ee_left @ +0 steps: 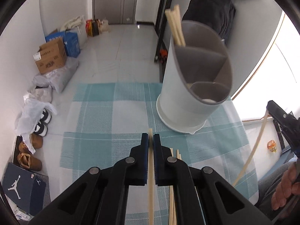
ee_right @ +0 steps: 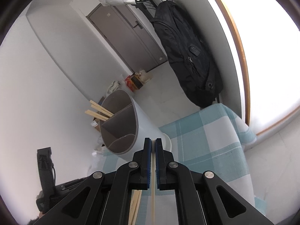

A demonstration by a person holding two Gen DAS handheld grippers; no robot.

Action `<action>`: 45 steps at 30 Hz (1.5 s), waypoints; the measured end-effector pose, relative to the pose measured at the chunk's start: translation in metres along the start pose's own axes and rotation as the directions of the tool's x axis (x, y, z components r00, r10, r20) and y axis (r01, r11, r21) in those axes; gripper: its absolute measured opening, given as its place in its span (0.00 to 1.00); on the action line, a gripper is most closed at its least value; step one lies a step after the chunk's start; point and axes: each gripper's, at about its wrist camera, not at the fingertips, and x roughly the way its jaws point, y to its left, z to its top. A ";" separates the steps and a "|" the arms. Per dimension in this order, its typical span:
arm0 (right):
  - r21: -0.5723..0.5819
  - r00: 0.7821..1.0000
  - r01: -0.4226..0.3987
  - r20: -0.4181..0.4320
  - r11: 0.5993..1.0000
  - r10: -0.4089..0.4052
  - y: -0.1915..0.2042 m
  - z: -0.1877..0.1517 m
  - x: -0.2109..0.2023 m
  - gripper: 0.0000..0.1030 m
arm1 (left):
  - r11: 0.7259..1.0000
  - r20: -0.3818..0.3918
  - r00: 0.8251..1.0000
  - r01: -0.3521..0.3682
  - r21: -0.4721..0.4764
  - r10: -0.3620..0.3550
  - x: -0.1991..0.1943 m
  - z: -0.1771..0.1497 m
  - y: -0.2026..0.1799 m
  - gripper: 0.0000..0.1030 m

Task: Organize utensils
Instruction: 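Carry both held chopsticks up over the white holder with both tools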

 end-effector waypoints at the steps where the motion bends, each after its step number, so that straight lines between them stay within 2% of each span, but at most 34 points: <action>1: -0.012 1.000 -0.004 0.007 1.000 0.004 0.003 0.000 -0.002 0.03 | 1.000 0.015 1.000 0.002 0.001 -0.002 -0.005 -0.002 -0.003 0.01; 4: -0.064 0.999 -0.014 0.030 0.998 0.016 0.017 -0.003 -0.008 0.03 | 1.000 0.044 0.999 0.011 0.014 -0.011 -0.007 0.002 -0.004 0.01; 7: -0.118 0.998 -0.027 0.051 0.993 0.033 0.033 -0.005 -0.013 0.03 | 0.999 0.031 0.999 0.037 0.030 -0.038 -0.004 0.008 -0.005 0.01; 12: -0.208 0.995 -0.044 0.083 0.977 0.062 0.061 -0.006 -0.022 0.03 | 0.997 0.055 0.996 0.068 0.026 -0.069 -0.018 0.011 -0.002 0.00; 15: -0.227 0.993 -0.047 0.096 0.973 0.070 0.069 -0.005 -0.026 0.03 | 0.997 0.079 0.994 0.073 0.026 -0.074 -0.028 0.014 -0.003 0.00; 25: -0.252 0.990 -0.024 0.130 0.967 0.058 0.080 0.009 -0.033 0.03 | 0.990 0.080 0.987 0.138 0.003 -0.137 -0.039 0.028 -0.002 0.00; 29: -0.256 0.985 -0.030 0.155 0.966 0.072 0.086 0.023 -0.039 0.03 | 0.987 0.092 0.983 0.160 -0.009 -0.158 -0.049 0.039 -0.005 0.00; 33: -0.280 0.979 -0.042 0.180 0.959 0.095 0.097 0.045 -0.043 0.03 | 0.982 0.146 0.973 0.186 -0.023 -0.181 -0.067 0.059 -0.008 0.00; 39: -0.305 0.971 -0.062 0.201 0.950 0.128 0.116 0.087 -0.040 0.03 | 0.972 0.235 0.949 0.227 -0.056 -0.208 -0.093 0.100 -0.008 0.00; 45: -0.359 0.963 -0.063 0.223 0.931 0.151 0.133 0.125 -0.029 0.03 | 0.970 0.314 0.929 0.233 -0.075 -0.199 -0.100 0.138 -0.011 0.00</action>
